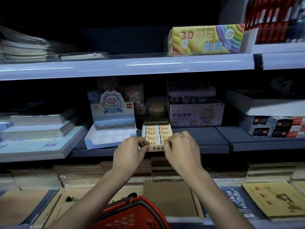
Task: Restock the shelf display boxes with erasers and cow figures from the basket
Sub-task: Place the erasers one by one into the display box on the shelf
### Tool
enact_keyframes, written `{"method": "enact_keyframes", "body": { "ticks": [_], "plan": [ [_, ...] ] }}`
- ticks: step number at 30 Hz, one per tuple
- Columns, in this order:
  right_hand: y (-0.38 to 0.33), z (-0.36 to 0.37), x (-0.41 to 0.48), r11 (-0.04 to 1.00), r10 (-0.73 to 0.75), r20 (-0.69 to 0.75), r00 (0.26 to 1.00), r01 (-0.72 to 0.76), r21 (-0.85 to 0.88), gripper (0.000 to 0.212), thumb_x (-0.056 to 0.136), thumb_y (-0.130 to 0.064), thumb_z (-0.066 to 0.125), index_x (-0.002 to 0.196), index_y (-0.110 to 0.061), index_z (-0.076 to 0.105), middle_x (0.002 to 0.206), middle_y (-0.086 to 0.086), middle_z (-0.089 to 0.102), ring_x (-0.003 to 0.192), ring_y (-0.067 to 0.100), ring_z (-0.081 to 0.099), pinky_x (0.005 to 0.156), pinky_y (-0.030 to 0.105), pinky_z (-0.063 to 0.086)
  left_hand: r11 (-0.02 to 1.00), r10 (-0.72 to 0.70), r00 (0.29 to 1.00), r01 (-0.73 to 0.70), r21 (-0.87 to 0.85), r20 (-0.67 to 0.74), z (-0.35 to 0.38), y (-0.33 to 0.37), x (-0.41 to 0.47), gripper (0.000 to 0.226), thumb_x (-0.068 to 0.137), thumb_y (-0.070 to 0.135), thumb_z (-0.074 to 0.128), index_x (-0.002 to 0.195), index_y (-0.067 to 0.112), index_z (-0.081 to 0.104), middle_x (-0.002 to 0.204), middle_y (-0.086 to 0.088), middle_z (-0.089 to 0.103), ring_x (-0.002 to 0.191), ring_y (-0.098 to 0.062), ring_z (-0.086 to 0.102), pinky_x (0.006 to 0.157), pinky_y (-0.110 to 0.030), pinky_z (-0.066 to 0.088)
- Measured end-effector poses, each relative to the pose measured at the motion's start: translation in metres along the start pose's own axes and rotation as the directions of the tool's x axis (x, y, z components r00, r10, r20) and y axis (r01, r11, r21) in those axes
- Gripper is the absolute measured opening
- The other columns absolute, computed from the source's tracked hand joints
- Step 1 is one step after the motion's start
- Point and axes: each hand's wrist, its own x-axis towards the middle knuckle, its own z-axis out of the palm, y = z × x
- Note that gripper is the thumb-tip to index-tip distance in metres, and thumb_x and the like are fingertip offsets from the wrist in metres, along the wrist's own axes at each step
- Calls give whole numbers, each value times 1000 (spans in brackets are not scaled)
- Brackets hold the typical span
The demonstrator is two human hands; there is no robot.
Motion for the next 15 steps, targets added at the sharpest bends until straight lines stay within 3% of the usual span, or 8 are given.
{"method": "enact_keyframes", "body": {
  "ticks": [4,7,11,15],
  "plan": [
    [2,4,-5,997,-70,16,997,70,-38,24,90,-29,59,87,-15,77,87,-1,71,92,21,56,82,37,52,1000,-10,1000,10,5,0,2,-1,-1,8,95,37,69,99,36,76,87,18,64,82,-11,63,65,-31,48],
    [3,5,-6,997,-70,44,997,71,-31,22,90,-30,59,92,-16,76,95,-3,70,96,20,56,85,36,51,999,-45,999,44,9,27,-1,3,-3,8,95,38,68,100,37,75,88,18,66,81,-11,63,63,-31,47],
    [7,3,-7,997,-80,68,994,81,-12,22,94,-30,57,105,-19,74,107,-7,68,104,18,52,92,35,47,999,-47,995,48,-13,90,-6,6,1,15,96,47,63,98,37,73,92,13,71,87,-15,66,71,-35,56],
    [10,0,-4,994,-59,73,996,52,93,31,96,-27,58,124,-19,70,119,-7,67,111,16,51,98,34,48,958,-82,996,86,-274,27,-20,11,-3,37,102,57,44,98,31,70,68,4,72,67,-15,69,67,-35,56]
  ]
}}
